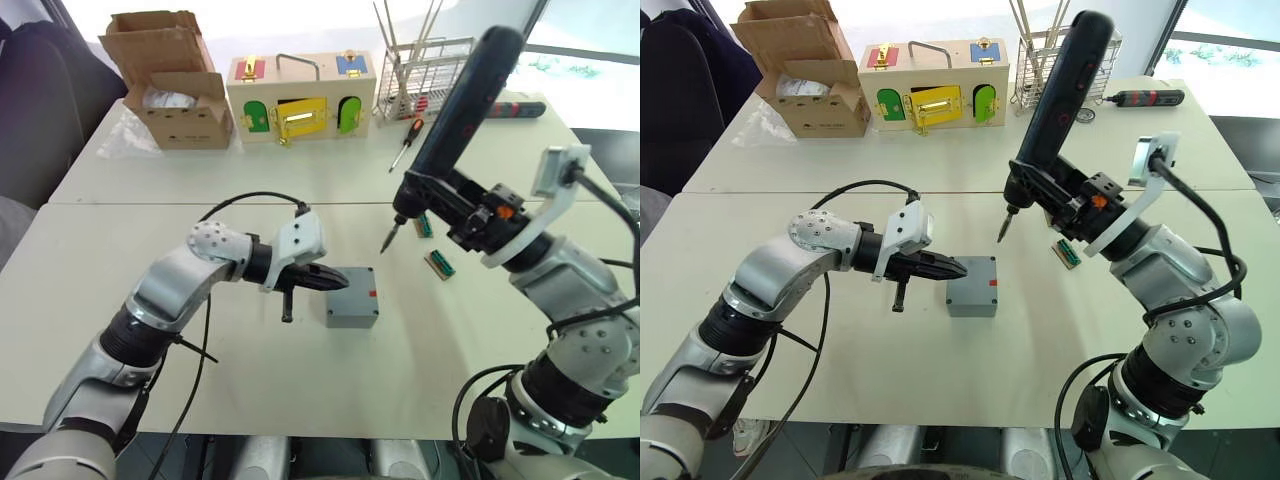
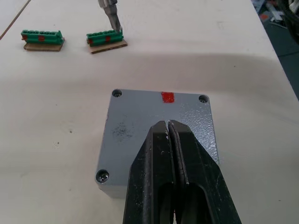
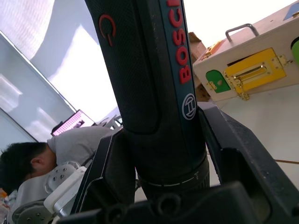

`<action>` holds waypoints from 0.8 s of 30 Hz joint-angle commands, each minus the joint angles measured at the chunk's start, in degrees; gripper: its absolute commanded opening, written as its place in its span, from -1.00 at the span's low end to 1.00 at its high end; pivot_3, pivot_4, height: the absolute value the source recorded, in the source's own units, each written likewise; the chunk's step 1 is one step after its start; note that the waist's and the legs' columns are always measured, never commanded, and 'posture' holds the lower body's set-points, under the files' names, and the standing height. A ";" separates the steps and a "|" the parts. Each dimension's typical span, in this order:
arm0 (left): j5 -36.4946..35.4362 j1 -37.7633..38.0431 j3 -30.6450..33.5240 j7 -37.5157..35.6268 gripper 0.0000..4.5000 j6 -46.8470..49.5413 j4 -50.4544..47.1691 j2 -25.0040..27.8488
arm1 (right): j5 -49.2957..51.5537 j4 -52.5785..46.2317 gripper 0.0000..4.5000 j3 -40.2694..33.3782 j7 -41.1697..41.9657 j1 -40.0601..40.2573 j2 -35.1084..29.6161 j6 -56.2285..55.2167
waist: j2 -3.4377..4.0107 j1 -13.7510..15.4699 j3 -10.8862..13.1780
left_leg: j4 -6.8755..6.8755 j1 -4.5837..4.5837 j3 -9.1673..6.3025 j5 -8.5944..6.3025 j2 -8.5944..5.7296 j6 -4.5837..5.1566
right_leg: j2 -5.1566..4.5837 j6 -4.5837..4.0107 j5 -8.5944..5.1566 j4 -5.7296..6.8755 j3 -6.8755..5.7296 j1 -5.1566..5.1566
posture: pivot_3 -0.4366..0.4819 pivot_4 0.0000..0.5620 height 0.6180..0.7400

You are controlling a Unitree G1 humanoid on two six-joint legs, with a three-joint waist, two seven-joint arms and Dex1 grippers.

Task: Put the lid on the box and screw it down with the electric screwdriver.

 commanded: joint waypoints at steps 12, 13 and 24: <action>4.47 0.59 -1.28 -0.37 -1.00 -3.10 2.89 -1.25 | -3.14 1.11 -0.15 12.45 -2.66 8.37 -5.46 -19.08 | -0.01 -0.31 -0.01 | 0.00 0.01 0.00 0.00 -0.01 0.00 | 0.00 0.00 0.00 -0.02 0.01 0.01 | -0.05 -0.47 0.84; 4.47 0.55 -1.21 -0.46 -1.00 -3.06 2.84 -1.19 | -2.99 1.34 -0.15 12.78 -2.82 8.56 -5.76 -19.56 | -0.01 -0.31 -0.01 | 0.00 0.01 0.00 0.00 -0.01 0.00 | 0.00 0.00 0.00 -0.02 0.00 0.01 | -0.05 -0.47 0.84; 4.33 0.73 -0.77 -0.26 -1.00 -1.96 1.58 -0.82 | -2.37 4.14 -0.15 15.44 -4.41 9.26 -6.79 -23.82 | -0.01 -0.35 -0.01 | 0.00 0.01 0.00 0.00 -0.01 0.00 | 0.00 0.00 0.00 -0.02 0.00 0.01 | -0.05 -0.47 0.84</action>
